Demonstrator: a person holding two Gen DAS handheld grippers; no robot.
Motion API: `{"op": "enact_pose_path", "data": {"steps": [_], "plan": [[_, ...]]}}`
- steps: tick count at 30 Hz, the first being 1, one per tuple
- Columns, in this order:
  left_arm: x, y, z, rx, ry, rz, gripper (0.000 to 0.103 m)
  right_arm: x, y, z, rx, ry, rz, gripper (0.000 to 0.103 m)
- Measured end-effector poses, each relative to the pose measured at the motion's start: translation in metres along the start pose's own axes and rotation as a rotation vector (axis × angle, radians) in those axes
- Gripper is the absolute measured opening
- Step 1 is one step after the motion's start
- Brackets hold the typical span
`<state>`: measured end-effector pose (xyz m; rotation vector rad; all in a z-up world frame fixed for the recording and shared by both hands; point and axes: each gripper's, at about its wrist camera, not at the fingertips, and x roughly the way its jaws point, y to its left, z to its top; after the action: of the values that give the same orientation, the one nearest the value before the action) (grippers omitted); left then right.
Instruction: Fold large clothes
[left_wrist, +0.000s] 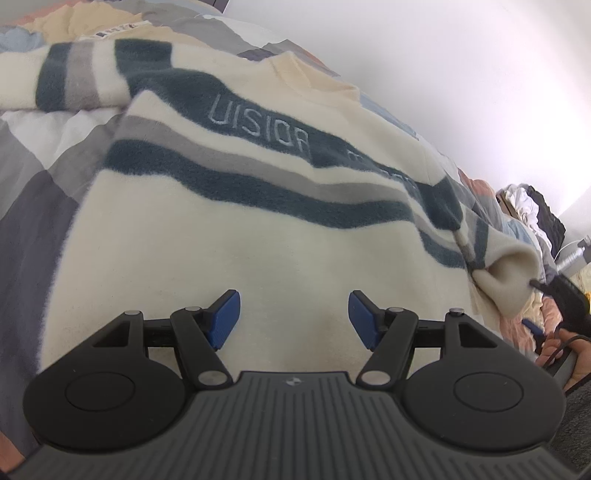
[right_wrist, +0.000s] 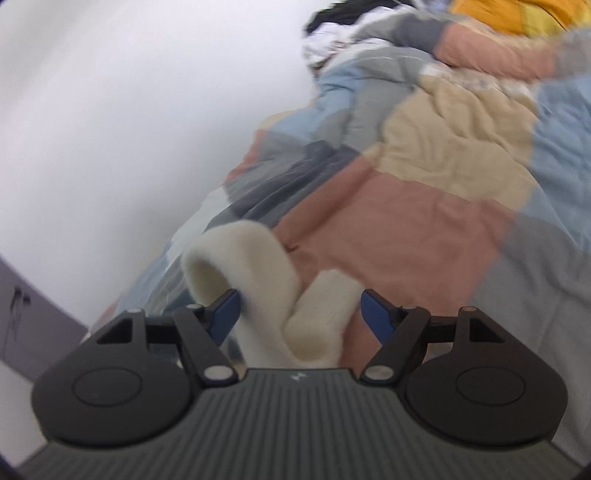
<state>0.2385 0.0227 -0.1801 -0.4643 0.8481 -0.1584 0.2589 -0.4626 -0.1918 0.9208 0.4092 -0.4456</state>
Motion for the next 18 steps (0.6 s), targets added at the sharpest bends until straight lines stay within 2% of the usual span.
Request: {"op": "enact_pose_path", "data": {"steps": [6,11,13,15,17,18], "plan": [[0.002,0.002,0.002,-0.018,0.004,-0.002,0.070,-0.001,-0.029,0.007,0.189,-0.067,0.019,0.074],[0.002,0.003,0.002,-0.024,0.008,-0.004,0.070,-0.013,-0.036,0.014,0.224,-0.177,0.062,0.074],[0.002,0.004,0.003,-0.029,0.008,-0.006,0.070,-0.013,-0.040,0.017,0.239,-0.195,0.068,0.074],[0.003,0.004,0.003,-0.031,0.009,-0.007,0.070,-0.003,-0.043,0.018,0.243,-0.146,0.043,0.074],[0.003,0.004,0.002,-0.032,0.008,-0.006,0.070,0.016,-0.047,0.015,0.254,-0.049,0.091,0.074],[0.003,0.005,0.002,-0.031,0.007,-0.006,0.070,0.025,-0.046,0.013,0.240,-0.007,0.081,0.072]]}}
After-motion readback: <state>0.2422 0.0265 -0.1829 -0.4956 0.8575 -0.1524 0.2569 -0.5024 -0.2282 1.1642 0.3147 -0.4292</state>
